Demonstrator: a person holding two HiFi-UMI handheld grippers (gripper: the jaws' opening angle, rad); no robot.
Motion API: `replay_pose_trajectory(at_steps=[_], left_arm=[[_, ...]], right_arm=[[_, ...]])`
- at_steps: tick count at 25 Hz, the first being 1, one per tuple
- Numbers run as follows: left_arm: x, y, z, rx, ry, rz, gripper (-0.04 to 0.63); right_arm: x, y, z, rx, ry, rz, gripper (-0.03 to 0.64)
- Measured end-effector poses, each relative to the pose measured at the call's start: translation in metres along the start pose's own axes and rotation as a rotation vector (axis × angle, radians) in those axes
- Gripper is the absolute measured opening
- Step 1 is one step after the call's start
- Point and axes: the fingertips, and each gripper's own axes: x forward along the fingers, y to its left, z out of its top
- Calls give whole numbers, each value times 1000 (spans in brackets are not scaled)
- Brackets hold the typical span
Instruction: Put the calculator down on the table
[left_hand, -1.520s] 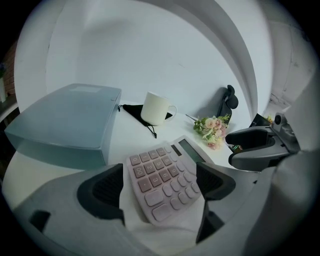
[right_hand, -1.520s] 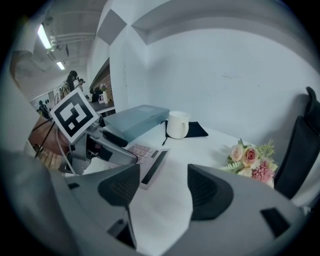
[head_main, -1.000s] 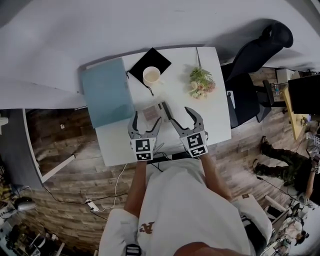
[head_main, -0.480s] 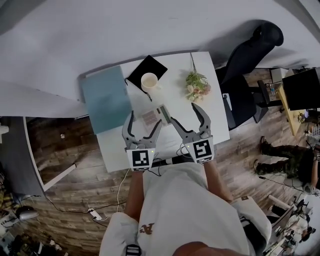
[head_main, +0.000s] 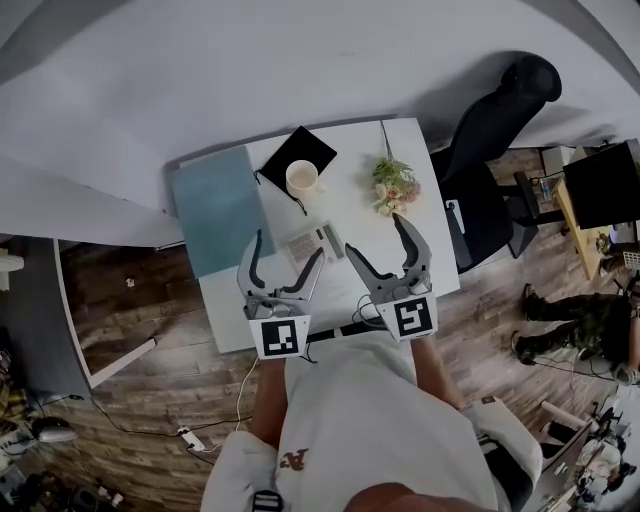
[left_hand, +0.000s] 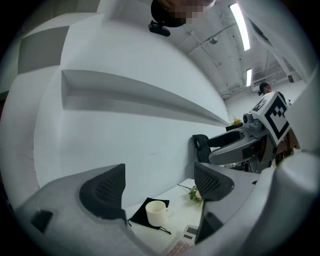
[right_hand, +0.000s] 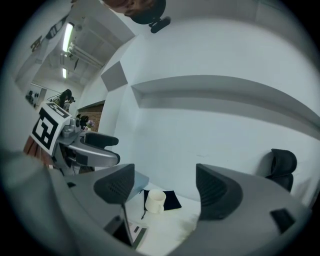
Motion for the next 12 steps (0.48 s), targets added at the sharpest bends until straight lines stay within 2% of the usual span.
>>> replay_pose_trajectory(at_steps=[12], left_arm=[[5, -3, -1, -23, 31, 78, 431]], right_arm=[[0, -16, -8, 21, -10, 34, 371]])
